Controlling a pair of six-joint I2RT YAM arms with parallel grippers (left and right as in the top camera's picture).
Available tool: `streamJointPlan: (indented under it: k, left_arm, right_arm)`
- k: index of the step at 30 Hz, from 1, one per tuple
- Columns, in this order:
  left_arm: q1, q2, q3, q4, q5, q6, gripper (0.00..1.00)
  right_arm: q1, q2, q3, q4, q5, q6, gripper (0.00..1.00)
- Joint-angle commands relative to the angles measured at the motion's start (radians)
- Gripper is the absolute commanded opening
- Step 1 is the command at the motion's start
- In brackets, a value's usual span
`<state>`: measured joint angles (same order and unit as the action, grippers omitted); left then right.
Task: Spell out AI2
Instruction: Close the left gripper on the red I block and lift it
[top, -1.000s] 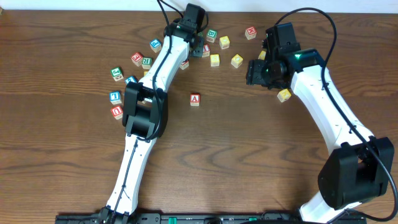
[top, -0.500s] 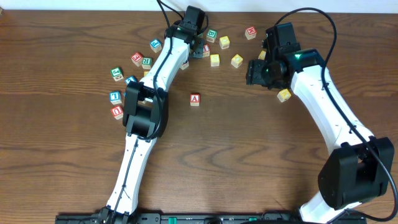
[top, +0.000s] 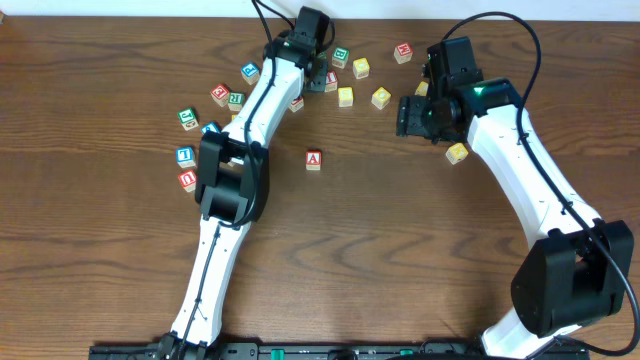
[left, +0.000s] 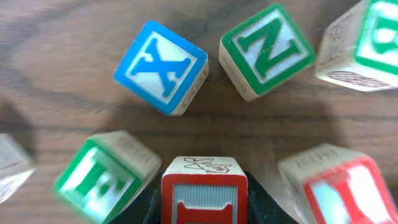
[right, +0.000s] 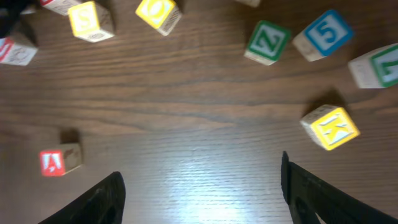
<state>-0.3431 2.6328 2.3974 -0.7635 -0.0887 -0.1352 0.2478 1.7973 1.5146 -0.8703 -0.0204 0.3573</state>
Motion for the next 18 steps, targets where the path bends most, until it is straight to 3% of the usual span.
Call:
streamJointPlan:
  k: [1, 7, 11, 18]
  left_arm:
    - [-0.001, -0.14, -0.003, -0.038, -0.017, -0.01, 0.29]
    - [-0.018, -0.26, -0.003, -0.195, -0.012, -0.01, 0.29]
    - [-0.042, -0.315, -0.003, -0.3, 0.082, -0.013, 0.29]
    - [-0.105, -0.315, -0.005, -0.504, 0.112, -0.07, 0.28]
  right_arm:
    - [-0.009, -0.018, -0.006, 0.002, 0.072, -0.026, 0.77]
    - [-0.06, -0.018, -0.006, 0.02, 0.074, -0.025, 0.76]
    - [-0.103, -0.018, -0.006, 0.033, 0.074, -0.026, 0.77]
    - [-0.179, -0.018, -0.006, 0.032, 0.074, -0.026, 0.77]
